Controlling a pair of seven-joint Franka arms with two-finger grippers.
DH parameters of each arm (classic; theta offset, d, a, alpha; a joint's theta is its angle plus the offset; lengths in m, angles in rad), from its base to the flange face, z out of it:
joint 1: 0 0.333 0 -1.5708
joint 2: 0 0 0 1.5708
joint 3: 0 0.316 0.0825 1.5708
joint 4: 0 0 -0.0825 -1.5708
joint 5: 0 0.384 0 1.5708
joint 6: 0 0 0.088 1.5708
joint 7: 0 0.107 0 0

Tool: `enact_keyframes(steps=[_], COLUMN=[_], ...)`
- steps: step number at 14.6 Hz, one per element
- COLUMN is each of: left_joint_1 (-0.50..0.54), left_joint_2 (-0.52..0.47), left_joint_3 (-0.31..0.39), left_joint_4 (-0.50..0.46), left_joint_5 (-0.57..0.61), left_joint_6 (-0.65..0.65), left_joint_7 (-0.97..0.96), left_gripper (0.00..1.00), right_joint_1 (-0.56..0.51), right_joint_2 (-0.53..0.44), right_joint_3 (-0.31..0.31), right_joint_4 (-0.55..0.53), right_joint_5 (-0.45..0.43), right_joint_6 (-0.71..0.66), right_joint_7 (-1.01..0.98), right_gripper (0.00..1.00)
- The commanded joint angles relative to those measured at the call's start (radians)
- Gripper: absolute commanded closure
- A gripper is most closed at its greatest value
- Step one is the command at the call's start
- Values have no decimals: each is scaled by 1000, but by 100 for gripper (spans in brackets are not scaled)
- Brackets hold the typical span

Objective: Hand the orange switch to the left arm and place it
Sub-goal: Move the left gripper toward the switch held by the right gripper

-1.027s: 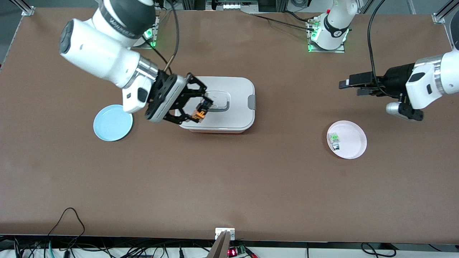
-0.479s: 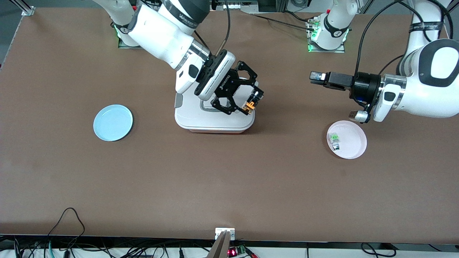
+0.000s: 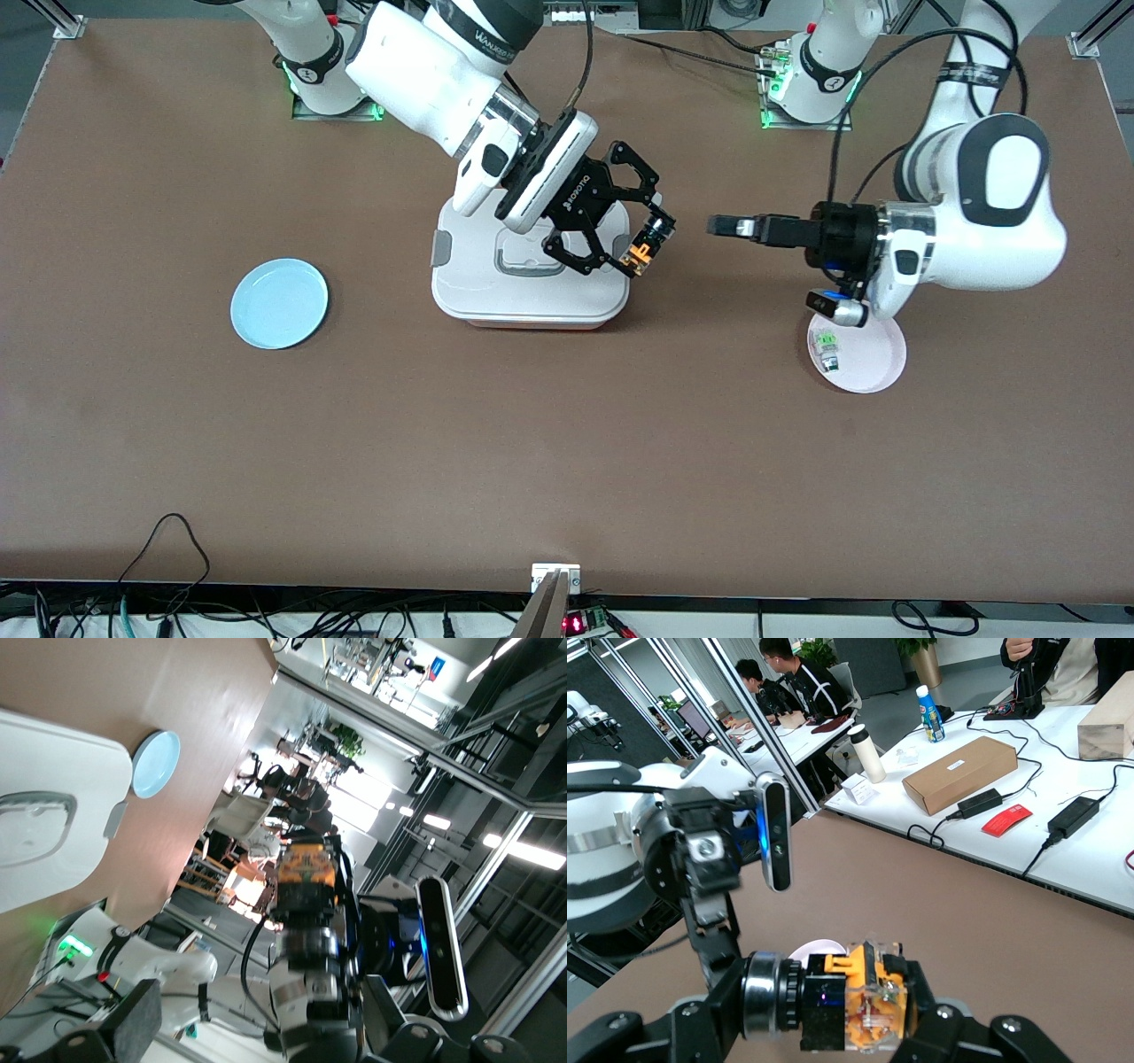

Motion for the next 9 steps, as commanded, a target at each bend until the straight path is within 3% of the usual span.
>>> enact_keyframes(steps=[1, 3, 9], left_joint_1=[-6, -23, -46], left_joint_2=[-2, 1, 13], left_joint_3=[-32, -34, -37], left_joint_4=[4, 10, 12], left_joint_5=[-53, -88, -122], left_joint_6=[77, 155, 198], left_joint_7=[-7, 4, 10], left_gripper=[1, 1, 1], right_joint_1=[6, 8, 8], right_joint_2=[3, 3, 3], right_joint_3=[1, 1, 1], right_joint_4=[11, 9, 9], right_joint_5=[11, 12, 12], right_joint_6=[13, 16, 18], right_joint_7=[9, 9, 10], right_gripper=[90, 90, 90])
